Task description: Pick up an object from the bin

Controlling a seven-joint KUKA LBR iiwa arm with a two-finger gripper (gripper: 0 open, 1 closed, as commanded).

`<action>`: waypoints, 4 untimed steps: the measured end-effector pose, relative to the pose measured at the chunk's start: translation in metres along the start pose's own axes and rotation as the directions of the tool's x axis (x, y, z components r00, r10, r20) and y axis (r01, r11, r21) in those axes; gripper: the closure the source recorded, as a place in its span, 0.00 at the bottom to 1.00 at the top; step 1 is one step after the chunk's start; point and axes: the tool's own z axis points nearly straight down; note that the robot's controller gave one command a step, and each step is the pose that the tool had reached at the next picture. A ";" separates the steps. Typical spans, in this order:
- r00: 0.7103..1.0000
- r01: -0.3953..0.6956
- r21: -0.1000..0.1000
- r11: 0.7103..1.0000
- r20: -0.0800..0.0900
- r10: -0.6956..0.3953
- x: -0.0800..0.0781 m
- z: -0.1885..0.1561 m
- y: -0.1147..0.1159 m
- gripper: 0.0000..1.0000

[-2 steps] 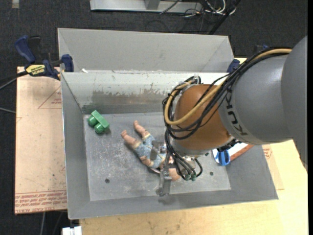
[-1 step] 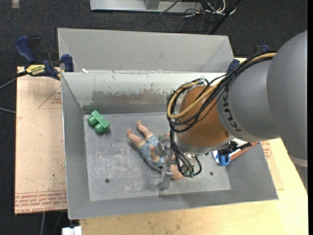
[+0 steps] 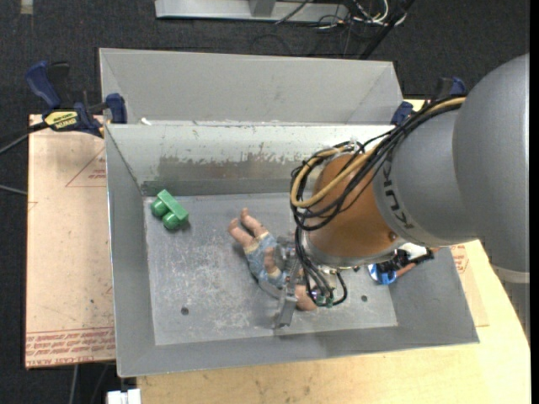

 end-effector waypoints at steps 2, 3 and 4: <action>1.000 0.000 -0.003 1.000 0.004 0.000 -0.001 -0.001 0.002 0.00; 0.999 -0.033 -0.007 0.999 0.008 0.033 -0.004 -0.002 0.003 1.00; 0.999 -0.033 -0.007 0.999 0.008 0.033 -0.004 -0.002 0.003 1.00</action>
Offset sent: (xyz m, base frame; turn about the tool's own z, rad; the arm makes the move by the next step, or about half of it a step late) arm 0.0000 0.0000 0.0000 0.0000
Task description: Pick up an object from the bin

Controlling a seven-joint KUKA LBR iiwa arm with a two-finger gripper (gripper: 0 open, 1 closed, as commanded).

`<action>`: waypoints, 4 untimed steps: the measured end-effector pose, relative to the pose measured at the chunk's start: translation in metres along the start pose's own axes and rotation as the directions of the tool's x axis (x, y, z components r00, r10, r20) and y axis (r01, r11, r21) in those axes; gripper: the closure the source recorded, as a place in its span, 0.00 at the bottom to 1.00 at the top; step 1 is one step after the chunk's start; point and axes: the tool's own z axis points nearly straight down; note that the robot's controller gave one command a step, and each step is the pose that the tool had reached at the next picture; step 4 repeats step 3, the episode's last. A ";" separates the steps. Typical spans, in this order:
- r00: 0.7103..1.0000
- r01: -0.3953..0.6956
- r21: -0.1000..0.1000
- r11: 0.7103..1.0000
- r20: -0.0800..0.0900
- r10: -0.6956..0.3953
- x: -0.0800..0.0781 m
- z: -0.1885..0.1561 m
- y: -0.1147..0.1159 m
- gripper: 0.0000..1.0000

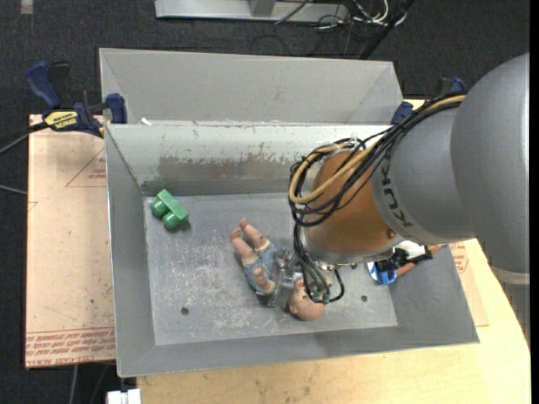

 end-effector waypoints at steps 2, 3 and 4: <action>1.000 0.000 0.004 1.000 -0.011 0.000 0.003 -0.031 -0.001 1.00; 1.000 0.001 0.003 1.000 -0.007 -0.001 0.001 -0.046 -0.001 1.00; 1.000 0.001 0.003 1.000 -0.007 -0.001 0.001 -0.046 -0.001 1.00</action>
Offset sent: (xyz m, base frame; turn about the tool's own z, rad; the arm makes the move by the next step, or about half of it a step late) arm 0.0000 0.0001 0.0179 0.0000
